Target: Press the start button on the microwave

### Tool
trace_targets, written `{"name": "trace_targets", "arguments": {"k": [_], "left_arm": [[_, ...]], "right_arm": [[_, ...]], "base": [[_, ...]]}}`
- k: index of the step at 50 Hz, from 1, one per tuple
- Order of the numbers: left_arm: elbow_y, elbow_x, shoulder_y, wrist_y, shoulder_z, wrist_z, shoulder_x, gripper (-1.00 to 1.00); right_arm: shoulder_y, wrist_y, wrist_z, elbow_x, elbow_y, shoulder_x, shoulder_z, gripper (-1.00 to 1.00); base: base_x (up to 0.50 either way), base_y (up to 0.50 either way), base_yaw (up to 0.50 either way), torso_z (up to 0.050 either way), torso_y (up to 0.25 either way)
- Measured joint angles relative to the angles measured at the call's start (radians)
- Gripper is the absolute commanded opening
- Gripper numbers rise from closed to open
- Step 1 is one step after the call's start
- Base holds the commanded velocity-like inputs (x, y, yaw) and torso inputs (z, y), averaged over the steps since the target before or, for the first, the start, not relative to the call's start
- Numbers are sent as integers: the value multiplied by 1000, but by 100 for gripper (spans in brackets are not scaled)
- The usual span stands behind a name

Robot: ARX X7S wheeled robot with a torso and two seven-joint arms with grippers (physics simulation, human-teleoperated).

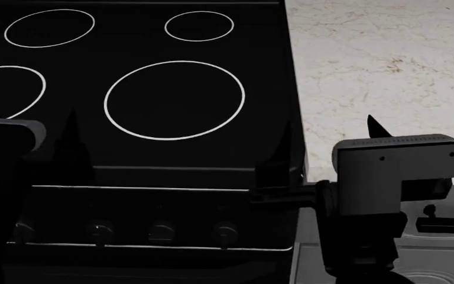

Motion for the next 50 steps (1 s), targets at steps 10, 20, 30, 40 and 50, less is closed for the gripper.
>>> {"name": "trace_targets", "arguments": {"k": [10, 20, 30, 40, 50], "left_arm": [[-5, -14, -31, -19, -4, -2, -4, 100], [4, -23, -35, -31, -4, -6, -10, 100], [9, -30, -35, -33, 5, -10, -14, 100], [15, -36, -33, -37, 13, -15, -17, 100], [12, -40, -28, -32, 18, -20, -21, 100]], "right_arm": [[36, 30, -5, 24, -3, -1, 4, 100], [46, 30, -12, 51, -6, -6, 12, 100], [50, 19, -21, 75, -14, -6, 23, 100], [45, 8, -27, 92, -21, -4, 27, 100], [39, -6, -30, 105, -19, -2, 29, 100]], "base": [[87, 496, 0, 0, 0], [295, 335, 0, 0, 0], [500, 5, 0, 0, 0], [500, 0, 0, 0, 0], [500, 0, 0, 0, 0]]}}
